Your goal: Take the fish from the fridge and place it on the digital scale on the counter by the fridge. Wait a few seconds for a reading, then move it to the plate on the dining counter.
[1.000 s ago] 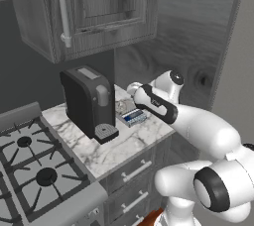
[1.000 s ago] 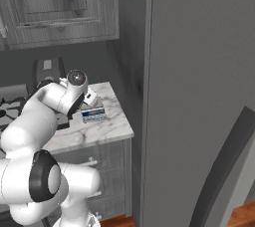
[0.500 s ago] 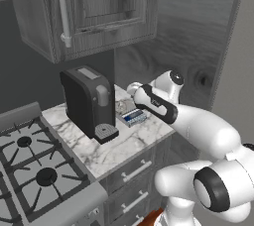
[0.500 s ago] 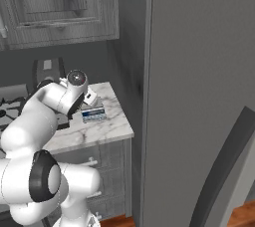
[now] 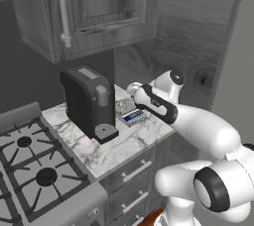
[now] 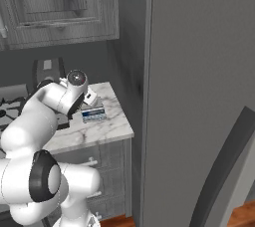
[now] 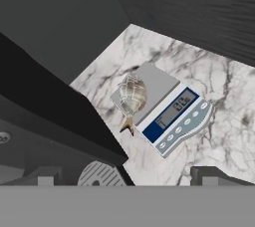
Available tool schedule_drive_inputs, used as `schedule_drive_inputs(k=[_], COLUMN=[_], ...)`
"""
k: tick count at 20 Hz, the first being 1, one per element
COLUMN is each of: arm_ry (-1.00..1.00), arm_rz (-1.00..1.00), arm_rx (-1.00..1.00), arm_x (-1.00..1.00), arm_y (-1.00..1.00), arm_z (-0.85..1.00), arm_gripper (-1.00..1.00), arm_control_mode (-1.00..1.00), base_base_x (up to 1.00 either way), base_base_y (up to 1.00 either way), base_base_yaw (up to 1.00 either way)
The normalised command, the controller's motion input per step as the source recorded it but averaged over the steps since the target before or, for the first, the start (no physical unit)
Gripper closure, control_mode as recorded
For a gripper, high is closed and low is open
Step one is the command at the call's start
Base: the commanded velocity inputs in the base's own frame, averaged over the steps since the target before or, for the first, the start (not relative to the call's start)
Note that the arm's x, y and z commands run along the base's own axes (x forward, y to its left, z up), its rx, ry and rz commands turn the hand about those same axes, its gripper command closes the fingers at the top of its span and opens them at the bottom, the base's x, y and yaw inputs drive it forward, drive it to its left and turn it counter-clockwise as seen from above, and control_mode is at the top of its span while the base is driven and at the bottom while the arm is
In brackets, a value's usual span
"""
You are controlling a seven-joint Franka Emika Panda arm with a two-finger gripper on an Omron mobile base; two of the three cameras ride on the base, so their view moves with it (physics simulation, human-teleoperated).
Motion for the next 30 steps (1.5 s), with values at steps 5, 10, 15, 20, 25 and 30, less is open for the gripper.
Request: schedule_drive_inputs(k=[5,10,15,20,25,30], arm_ry=[0.00,0.00,0.00,0.00,0.00,0.00], arm_rz=[0.00,0.00,0.00,0.00,0.00,0.00], arm_rx=[0.00,0.00,0.00,0.00,0.00,0.00], arm_x=[0.00,0.00,0.00,0.00,0.00,0.06], arm_y=[0.00,0.00,0.00,0.00,0.00,0.00], arm_z=[0.00,0.00,0.00,0.00,0.00,0.00], arm_gripper=[-1.00,-1.00,-1.00,-1.00,-1.00,-1.00], arm_control_mode=[-1.00,-1.00,-1.00,-1.00,-1.00,-1.00], base_base_x=[0.00,0.00,0.00,0.00,0.00,0.00], base_base_y=[0.00,0.00,0.00,0.00,0.00,0.00], base_base_yaw=[0.00,0.00,0.00,0.00,0.00,0.00])
